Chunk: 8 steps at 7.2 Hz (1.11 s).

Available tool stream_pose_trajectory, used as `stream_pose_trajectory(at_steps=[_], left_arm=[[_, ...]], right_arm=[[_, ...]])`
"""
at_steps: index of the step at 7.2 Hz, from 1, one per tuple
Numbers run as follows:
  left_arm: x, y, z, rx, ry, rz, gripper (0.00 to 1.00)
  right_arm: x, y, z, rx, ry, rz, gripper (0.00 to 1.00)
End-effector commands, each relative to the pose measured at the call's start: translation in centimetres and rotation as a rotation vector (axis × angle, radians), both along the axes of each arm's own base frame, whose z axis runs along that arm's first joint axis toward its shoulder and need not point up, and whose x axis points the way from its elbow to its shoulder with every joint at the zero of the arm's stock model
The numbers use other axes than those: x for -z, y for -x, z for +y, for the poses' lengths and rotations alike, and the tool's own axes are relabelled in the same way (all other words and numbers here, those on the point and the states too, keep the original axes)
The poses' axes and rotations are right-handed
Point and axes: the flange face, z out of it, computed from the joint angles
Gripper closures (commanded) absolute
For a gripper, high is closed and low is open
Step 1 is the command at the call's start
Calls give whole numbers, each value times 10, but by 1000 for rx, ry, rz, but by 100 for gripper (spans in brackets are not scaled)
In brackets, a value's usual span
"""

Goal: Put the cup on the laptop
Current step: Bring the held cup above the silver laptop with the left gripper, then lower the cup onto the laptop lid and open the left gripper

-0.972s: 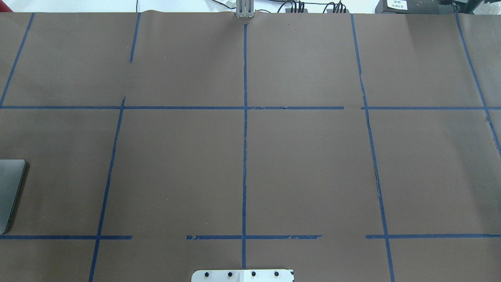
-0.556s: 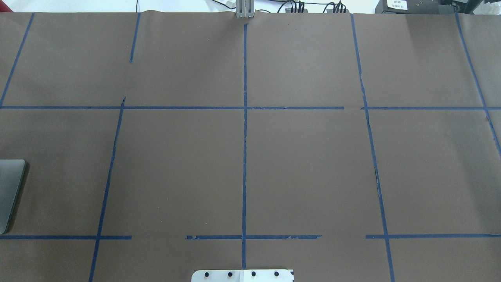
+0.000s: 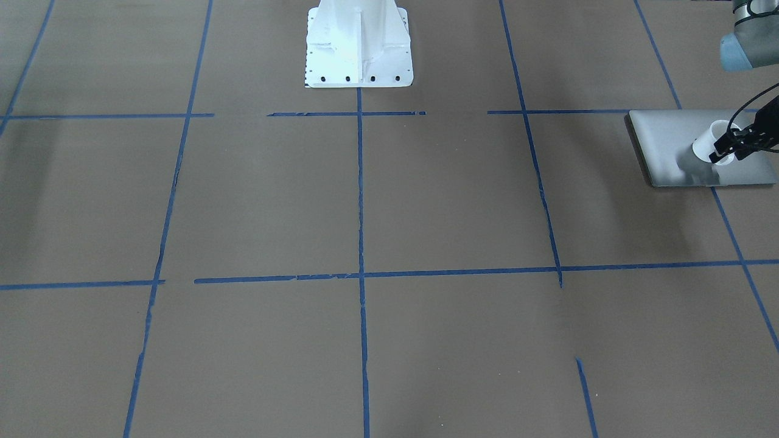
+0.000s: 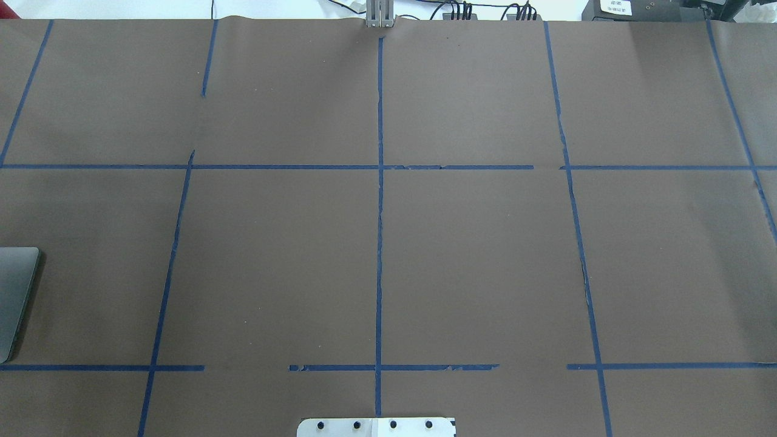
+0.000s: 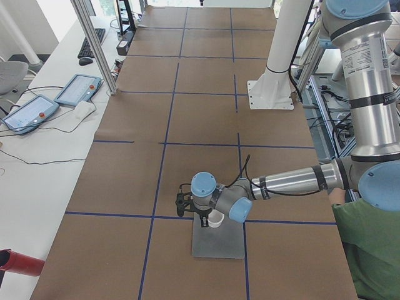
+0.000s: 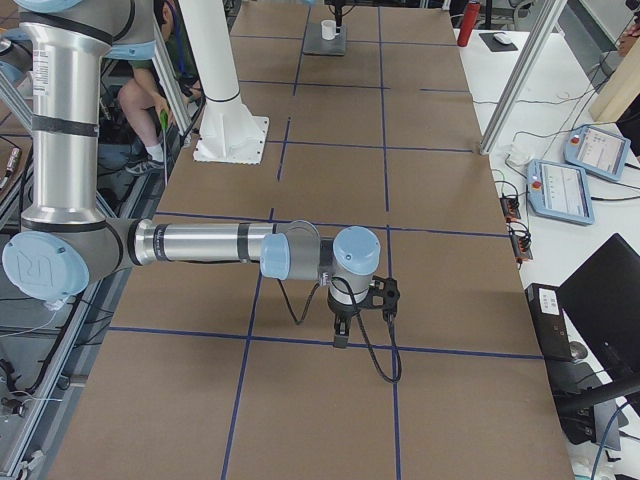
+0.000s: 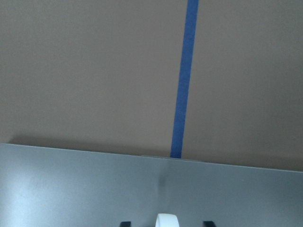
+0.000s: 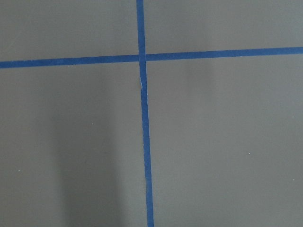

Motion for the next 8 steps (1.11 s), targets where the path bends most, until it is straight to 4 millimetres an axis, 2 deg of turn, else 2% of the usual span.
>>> stream_pose_trajectory(at_steps=[1,2,3,5,7,8], left_arm=[[60,-3,-10,-6,-94,56,0],[81,-4,-20,-11,-154,67,0],[87,6,-25,-23,-214,61,0],[108,29,-51,17,-290,58,0],[129,25,-85,-28,-306,36,0],[145,41,-113,-48,-319,7,0]], right_arm=[[0,0,0,0,0,0,0],[0,0,0,0,0,0,0],[0,0,0,0,0,0,0],[0,0,0,0,0,0,0],[0,0,0,0,0,0,0],[0,0,0,0,0,0,0]])
